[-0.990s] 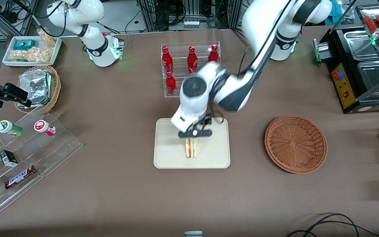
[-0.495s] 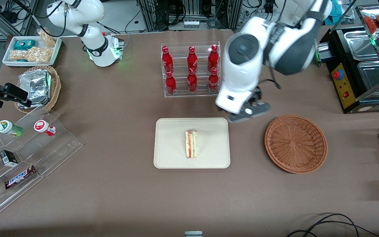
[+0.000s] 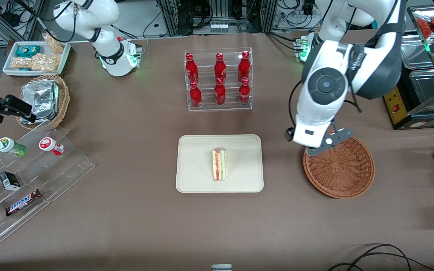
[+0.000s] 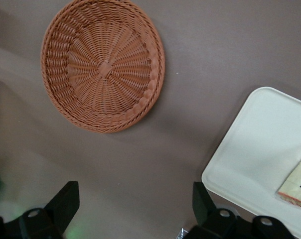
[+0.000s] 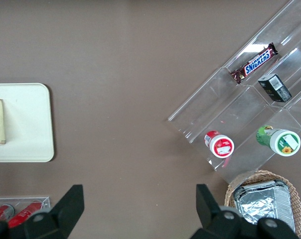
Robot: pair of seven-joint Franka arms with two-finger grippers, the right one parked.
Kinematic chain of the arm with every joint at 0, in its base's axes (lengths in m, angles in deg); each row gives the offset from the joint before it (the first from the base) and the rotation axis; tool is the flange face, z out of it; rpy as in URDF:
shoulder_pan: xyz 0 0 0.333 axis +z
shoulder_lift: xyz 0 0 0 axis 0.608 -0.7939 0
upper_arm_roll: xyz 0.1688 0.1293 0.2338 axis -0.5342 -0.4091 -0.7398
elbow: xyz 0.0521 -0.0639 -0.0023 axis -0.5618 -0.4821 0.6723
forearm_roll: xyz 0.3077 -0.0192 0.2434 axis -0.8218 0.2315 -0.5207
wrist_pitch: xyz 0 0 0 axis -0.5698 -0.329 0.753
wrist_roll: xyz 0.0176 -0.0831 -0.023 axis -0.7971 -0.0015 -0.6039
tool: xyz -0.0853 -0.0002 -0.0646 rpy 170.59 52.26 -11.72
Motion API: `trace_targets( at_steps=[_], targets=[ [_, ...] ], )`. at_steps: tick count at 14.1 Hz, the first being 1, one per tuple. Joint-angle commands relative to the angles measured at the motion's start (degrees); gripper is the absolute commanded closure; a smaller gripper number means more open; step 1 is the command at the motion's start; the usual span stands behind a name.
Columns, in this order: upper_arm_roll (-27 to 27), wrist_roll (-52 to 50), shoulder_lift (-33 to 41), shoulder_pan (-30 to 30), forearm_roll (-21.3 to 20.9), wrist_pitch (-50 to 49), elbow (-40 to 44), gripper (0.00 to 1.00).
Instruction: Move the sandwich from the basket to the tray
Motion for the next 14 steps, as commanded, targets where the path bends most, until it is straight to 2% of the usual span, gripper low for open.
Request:
trace_targets(
  at_steps=[1,2,3,6,8,11,14],
  targets=[
    [-1.2,0.4,5.0,-0.6,0.1,0.9,-5.0,0.0],
    [-0.7,1.6,5.3,2.1,0.1,0.8,-5.1,0.0],
    [4.2,2.8,5.9,8.3,0.1,0.3,-5.0,0.0],
    [17.5,7.5,7.4,21.5,-0.5,-0.9,-5.2,0.0],
    [23.2,15.3,9.3,30.1,-0.4,-3.8,-5.2,0.0],
    [24.0,27.0,14.0,36.5,0.7,-5.7,-7.8,0.0],
    [23.6,36.3,16.7,39.7,2.6,-6.8,-8.3,0.0]
  ],
)
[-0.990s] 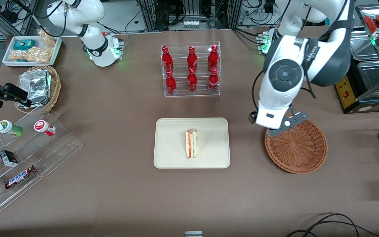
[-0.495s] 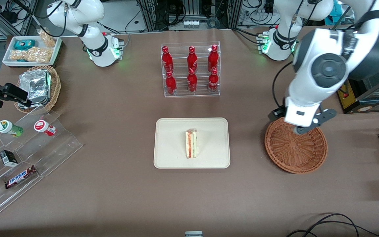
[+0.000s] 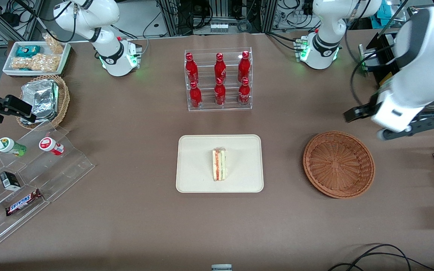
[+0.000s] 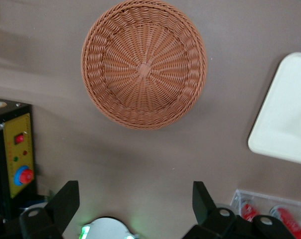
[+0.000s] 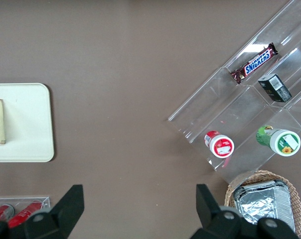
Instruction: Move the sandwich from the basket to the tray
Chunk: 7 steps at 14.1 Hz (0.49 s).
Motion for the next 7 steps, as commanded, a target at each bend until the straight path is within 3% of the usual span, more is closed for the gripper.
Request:
trace_targets(
  at_steps=[1,5,7],
  targets=[
    [0.2,6.8,4.1,1.9,1.0,-0.4,-2.6,0.0],
    [-6.5,10.6,4.4,-1.3,1.2,1.7,-1.1,0.0],
    [-8.7,11.2,4.1,-2.7,3.4,2.6,-1.0,0.0]
  ],
)
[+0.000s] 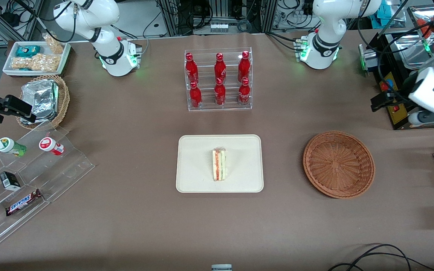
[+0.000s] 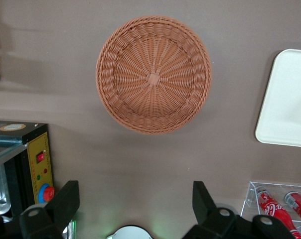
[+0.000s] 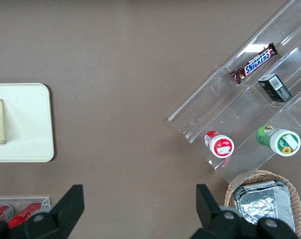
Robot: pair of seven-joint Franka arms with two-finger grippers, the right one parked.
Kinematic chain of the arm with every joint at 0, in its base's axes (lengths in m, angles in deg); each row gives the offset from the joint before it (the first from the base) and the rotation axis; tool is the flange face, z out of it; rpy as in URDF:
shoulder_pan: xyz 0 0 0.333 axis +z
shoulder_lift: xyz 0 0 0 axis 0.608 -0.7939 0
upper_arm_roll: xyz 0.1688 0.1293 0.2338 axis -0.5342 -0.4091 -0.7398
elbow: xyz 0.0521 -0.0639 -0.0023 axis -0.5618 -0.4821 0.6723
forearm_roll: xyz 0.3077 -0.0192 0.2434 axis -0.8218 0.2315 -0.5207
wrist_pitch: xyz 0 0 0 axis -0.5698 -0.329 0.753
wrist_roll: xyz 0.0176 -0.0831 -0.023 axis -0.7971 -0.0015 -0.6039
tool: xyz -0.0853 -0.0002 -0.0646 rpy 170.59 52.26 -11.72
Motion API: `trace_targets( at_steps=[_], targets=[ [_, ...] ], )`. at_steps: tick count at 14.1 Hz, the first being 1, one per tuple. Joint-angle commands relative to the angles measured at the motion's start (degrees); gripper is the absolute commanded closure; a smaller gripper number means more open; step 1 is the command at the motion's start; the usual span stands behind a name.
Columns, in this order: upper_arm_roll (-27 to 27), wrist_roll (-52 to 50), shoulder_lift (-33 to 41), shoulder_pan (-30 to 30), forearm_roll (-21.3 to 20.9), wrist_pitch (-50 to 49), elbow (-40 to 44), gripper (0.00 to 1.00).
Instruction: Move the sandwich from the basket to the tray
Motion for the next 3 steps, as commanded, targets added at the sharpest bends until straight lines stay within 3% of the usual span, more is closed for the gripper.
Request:
trace_targets(
  at_steps=[1,3],
  targets=[
    [-3.3,1.3,0.5,-2.5,2.5,2.6,-0.2,0.0],
    [-3.6,1.3,0.4,-2.6,2.8,2.7,0.3,0.0]
  ],
)
